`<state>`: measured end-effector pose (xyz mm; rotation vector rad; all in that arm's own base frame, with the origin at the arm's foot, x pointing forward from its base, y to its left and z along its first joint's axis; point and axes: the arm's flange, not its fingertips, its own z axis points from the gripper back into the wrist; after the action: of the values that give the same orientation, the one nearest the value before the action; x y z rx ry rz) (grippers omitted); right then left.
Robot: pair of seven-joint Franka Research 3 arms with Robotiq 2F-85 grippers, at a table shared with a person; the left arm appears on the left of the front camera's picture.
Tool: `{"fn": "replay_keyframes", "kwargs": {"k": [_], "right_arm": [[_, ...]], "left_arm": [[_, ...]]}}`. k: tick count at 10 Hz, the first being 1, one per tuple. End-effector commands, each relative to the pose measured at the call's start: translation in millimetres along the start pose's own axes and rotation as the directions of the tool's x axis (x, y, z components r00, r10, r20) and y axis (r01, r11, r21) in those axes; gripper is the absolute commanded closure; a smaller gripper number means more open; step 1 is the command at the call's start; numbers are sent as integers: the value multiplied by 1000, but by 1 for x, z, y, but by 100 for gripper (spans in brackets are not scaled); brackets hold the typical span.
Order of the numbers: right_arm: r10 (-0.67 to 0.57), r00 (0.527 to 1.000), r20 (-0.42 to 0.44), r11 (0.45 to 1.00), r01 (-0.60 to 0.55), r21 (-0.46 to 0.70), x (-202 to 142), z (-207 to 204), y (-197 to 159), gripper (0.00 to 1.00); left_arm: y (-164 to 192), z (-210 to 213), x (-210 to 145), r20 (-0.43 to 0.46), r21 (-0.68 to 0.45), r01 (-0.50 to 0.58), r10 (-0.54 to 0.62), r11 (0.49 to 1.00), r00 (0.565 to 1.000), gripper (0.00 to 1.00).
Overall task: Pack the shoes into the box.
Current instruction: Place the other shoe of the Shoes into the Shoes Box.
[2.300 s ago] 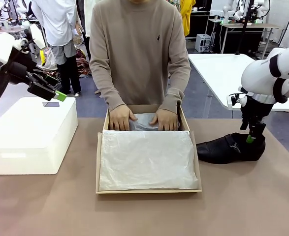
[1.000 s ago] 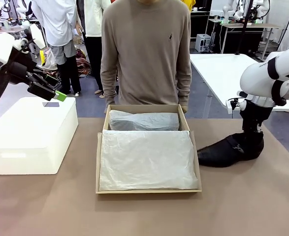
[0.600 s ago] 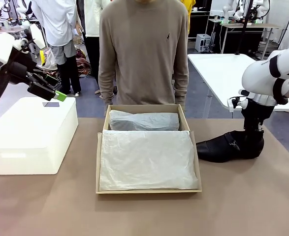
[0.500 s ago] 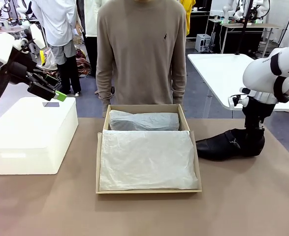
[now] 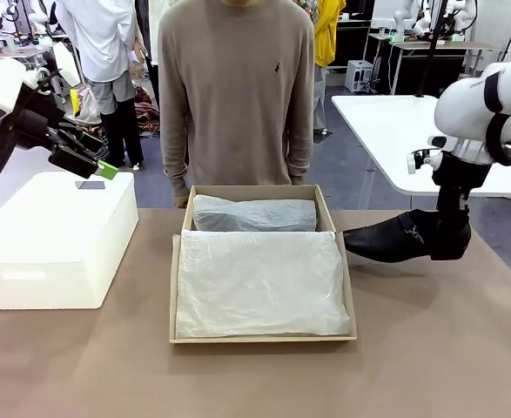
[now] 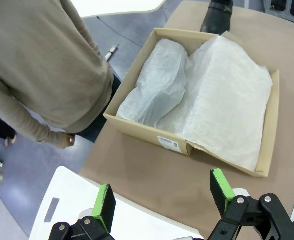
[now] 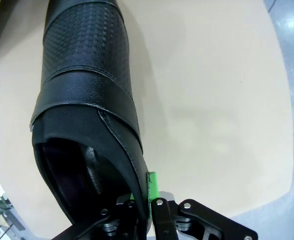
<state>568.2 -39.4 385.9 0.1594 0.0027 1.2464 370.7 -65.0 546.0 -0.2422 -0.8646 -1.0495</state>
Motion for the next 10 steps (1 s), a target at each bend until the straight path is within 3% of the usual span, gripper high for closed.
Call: {"fn": "replay_keyframes", "kwargs": {"k": [1,3,8,10], "right_arm": [[-43,999,-5,999,43,-7,5,26,-3,100],[-43,999,3,999,43,-26,9,49,-3,100],[-265,963,53,962,267,-46,20,90,8,100],[-287,953,94,957,290,-16,28,100,17,100]], "left_arm": [[1,0,-2,11,-10,10,-10,1000,1000,0],[1,0,-2,11,-10,10,-10,1000,1000,0],[1,0,-2,11,-10,10,-10,1000,1000,0],[1,0,-2,11,-10,10,-10,1000,1000,0]]}}
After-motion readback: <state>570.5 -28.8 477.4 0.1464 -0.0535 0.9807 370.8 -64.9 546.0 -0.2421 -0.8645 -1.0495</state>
